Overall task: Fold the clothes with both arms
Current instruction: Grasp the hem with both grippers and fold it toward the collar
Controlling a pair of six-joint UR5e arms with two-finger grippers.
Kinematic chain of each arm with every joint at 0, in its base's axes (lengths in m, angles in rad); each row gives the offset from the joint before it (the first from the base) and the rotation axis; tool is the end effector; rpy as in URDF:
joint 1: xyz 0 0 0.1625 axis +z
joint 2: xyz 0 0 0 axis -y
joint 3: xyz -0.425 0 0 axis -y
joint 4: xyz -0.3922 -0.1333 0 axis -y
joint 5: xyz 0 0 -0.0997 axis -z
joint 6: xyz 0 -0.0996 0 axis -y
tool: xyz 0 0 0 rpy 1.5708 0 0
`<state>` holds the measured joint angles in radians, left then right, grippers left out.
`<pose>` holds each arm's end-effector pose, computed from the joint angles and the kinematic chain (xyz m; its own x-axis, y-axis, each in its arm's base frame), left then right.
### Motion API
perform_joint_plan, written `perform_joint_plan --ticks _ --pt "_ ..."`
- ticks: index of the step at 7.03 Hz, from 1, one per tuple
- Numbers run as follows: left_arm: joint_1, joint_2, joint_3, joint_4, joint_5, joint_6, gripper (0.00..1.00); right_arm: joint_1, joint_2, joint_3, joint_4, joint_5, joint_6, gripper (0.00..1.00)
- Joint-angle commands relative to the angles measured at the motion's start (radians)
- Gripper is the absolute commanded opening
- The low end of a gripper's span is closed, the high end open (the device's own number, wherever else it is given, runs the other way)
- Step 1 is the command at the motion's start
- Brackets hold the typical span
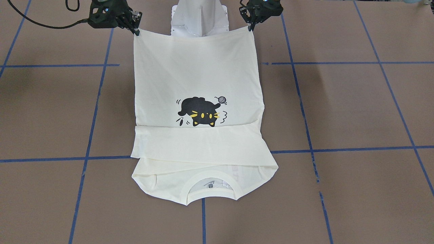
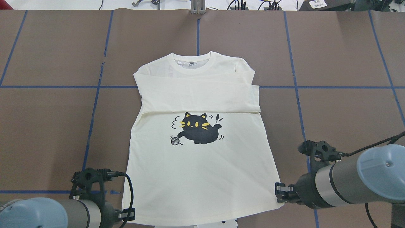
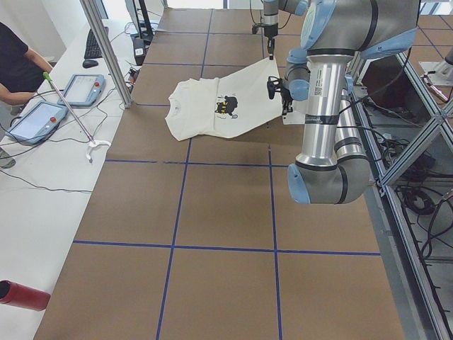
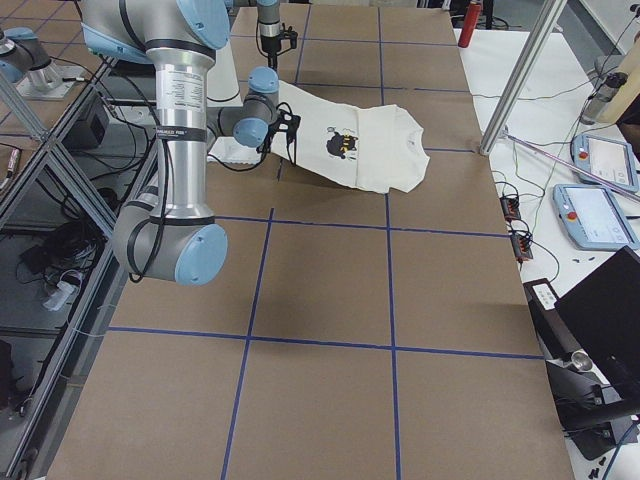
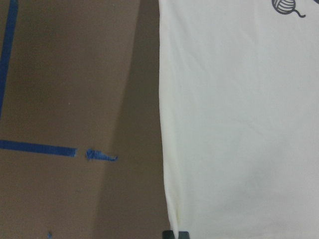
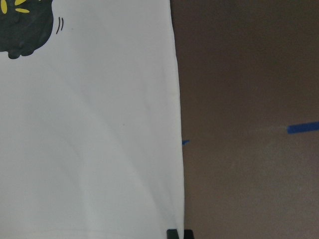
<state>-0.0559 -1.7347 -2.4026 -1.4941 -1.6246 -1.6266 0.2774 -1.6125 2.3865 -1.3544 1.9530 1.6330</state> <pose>0.4144 -0.1513 0.2338 0.6040 -0.0896 -0.7919 0.0469 0.9959 -0.0769 -0.3533 -0.2006 0.2803 0.5292 0.2107 0.8219 0.0130 0.9666 -0.2561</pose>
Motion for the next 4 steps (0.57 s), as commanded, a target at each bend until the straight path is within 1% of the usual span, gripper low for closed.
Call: perform_joint_plan --ticks 1,2,3,4 --pt "0.033 -0.006 -0.053 0.008 -0.044 0.002 0.0 -0.027 -0.02 0.036 0.0 0.058 0.007 0.0" --pt "0.025 -0.009 -0.049 0.006 -0.044 0.007 0.0 0.0 -0.01 0.022 0.0 0.058 -0.002 0.0" --pt "0.01 -0.028 -0.041 0.006 -0.044 0.08 0.0 0.072 0.005 0.001 0.001 0.061 -0.016 0.0" --pt "-0.058 -0.032 -0.035 0.006 -0.046 0.15 0.0 0.163 0.025 -0.024 0.003 0.099 -0.112 0.0"
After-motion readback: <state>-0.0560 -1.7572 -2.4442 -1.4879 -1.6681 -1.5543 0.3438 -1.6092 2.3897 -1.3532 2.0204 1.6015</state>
